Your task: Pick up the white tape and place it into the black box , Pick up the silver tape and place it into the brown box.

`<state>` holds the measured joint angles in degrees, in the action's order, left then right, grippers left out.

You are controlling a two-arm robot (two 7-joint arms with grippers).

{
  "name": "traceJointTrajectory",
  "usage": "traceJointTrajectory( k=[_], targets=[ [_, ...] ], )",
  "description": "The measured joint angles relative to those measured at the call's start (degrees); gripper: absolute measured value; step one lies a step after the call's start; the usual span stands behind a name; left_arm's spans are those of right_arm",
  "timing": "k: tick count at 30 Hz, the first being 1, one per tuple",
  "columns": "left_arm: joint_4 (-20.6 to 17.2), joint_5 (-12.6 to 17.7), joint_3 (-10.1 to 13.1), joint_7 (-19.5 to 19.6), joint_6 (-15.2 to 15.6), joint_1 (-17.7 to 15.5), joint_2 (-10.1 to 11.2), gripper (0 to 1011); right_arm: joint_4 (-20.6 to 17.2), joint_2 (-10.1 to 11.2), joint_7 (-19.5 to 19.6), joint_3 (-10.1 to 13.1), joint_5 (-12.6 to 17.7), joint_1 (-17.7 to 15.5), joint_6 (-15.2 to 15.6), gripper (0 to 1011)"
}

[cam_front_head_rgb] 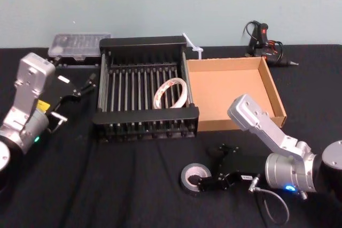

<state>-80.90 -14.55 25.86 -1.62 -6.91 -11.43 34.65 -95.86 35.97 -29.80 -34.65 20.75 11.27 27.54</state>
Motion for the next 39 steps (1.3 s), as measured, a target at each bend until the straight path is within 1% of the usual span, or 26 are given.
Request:
traceJointTrajectory(
  k=[17, 35, 38, 39],
  targets=[
    [0.0, 0.0, 0.0, 0.0, 0.0, 0.0, 0.0, 1001, 0.9, -0.9, 0.0, 0.0, -0.6, 0.3, 0.6, 1000],
    [0.0, 0.0, 0.0, 0.0, 0.0, 0.0, 0.0, 1001, 0.8, -0.8, 0.1, 0.0, -0.6, 0.3, 0.5, 1000],
    [0.0, 0.0, 0.0, 0.0, 0.0, 0.0, 0.0, 1001, 0.8, -0.8, 0.1, 0.0, -0.6, 0.2, 0.5, 947],
    [0.0, 0.0, 0.0, 0.0, 0.0, 0.0, 0.0, 1001, 0.8, -0.8, 0.1, 0.0, -0.6, 0.2, 0.5, 907]
  ],
)
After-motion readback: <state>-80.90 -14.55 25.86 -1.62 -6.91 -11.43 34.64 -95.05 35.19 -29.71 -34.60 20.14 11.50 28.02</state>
